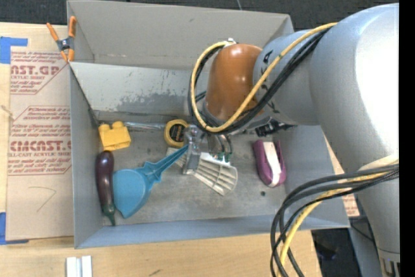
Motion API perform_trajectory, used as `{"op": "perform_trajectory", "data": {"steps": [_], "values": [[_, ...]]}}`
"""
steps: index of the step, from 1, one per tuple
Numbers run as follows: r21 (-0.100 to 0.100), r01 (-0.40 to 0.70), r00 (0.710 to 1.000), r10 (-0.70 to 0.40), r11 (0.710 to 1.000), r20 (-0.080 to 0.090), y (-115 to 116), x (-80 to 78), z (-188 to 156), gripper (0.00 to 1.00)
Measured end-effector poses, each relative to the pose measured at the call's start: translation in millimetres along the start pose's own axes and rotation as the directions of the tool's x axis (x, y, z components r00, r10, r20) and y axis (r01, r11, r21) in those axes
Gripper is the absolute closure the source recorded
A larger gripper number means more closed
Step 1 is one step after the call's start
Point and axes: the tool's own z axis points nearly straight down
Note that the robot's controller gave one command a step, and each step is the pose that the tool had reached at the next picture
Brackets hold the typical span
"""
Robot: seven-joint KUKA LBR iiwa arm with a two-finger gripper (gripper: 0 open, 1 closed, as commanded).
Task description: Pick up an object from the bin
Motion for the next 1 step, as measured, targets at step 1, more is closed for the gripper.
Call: {"op": "perform_trajectory", "data": {"steps": [1], "values": [[0.000, 0.000, 1.000, 0.000, 1.000, 0.000, 0.0, 0.0, 0.0, 1.00]]}}
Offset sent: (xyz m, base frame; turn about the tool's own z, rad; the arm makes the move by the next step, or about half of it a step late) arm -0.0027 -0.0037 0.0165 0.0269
